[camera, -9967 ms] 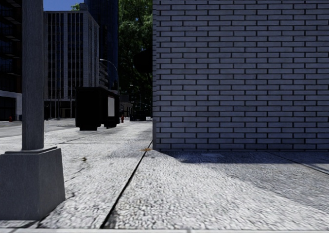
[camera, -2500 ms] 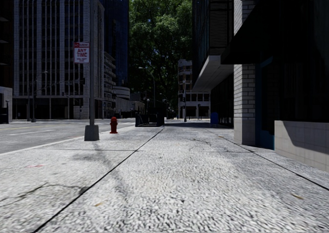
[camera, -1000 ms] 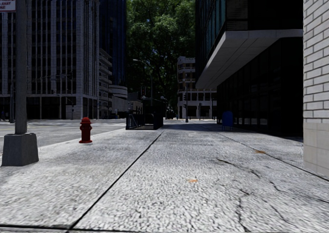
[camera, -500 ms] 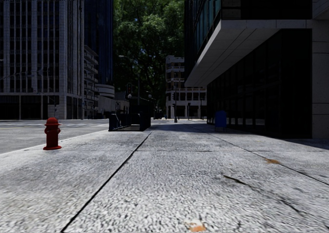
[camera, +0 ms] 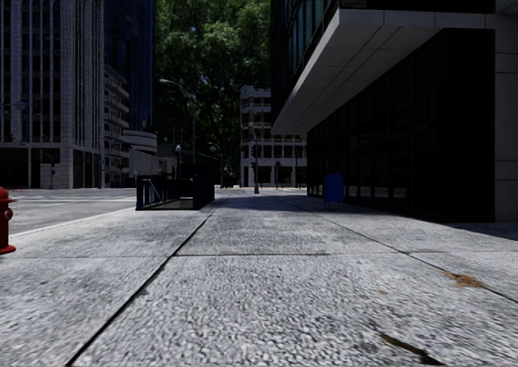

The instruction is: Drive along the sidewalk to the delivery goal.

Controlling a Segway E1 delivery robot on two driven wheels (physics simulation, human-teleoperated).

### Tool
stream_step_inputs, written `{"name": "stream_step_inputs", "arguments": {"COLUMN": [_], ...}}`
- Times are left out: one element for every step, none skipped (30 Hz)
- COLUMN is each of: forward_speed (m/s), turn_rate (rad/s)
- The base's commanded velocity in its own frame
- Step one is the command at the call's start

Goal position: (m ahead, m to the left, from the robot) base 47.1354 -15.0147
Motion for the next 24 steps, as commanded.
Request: {"name": "stream_step_inputs", "arguments": {"forward_speed": [2.00, 2.00, 2.00, 2.00, 2.00, 2.00, 2.00, 2.00, 2.00, 2.00, 2.00, 2.00, 2.00, 2.00, 2.00, 2.00, 2.00, 2.00, 2.00, 2.00, 2.00, 2.00, 2.00, 2.00], "turn_rate": [0.00, 0.00, 0.00, 0.00, 0.00, 0.00, 0.00, 0.00, 0.00, 0.00, 0.00, 0.00, 0.00, 0.00, 0.00, 0.00, 0.00, 0.00, 0.00, 0.00, 0.00, 0.00, 0.00, 0.00]}}
